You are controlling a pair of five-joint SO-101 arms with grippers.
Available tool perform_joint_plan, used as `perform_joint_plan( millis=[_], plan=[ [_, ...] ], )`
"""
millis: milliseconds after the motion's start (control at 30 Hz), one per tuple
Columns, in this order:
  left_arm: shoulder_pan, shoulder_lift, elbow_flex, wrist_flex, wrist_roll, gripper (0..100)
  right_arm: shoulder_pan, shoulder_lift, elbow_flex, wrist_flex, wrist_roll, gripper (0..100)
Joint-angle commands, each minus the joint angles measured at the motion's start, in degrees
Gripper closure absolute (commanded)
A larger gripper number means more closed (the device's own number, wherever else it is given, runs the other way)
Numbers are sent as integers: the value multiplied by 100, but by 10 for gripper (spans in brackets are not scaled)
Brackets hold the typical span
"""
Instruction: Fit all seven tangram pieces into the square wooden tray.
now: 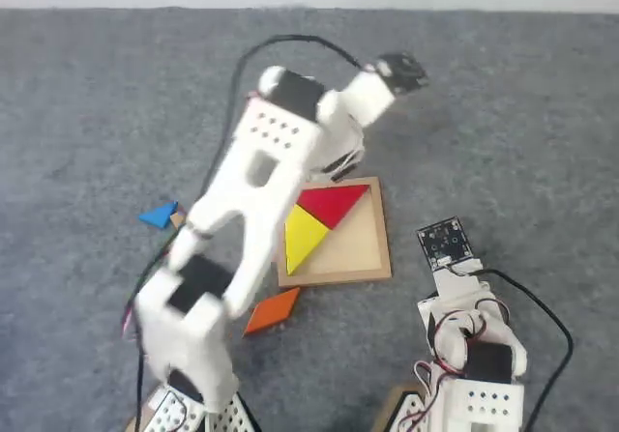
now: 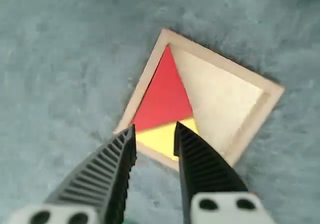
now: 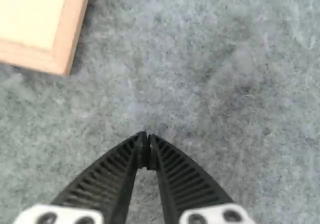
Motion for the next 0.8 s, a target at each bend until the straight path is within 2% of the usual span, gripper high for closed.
perform_joint_plan(
  millis=[0,100,300,367,467,567,633,700,767],
  plan=[
    [-325,-1793,1763,-220,1169,885,-22,-92,97,4,44,991],
    [-844,-2602,3371,-1011,1653,885,-22,-92,97,4,44,991],
    [-2057,-4009,6457,-3437,1714,881,-22,-92,97,4,44,991],
    [-2180,-4360,7240,-4035,1714,881,-22,-92,97,4,44,991],
    [-1960,-4721,7952,-4501,1688,881,-22,-92,97,4,44,991],
    [-1688,-4870,8022,-4220,1688,880,-22,-92,97,4,44,991],
    [-1468,-4862,7829,-3455,1662,879,-22,-92,97,4,44,991],
    [-1231,-4862,7732,-2523,1196,853,-22,-92,97,4,44,991],
    [-958,-4976,7978,-2040,413,825,-22,-92,97,4,44,991]
  ],
)
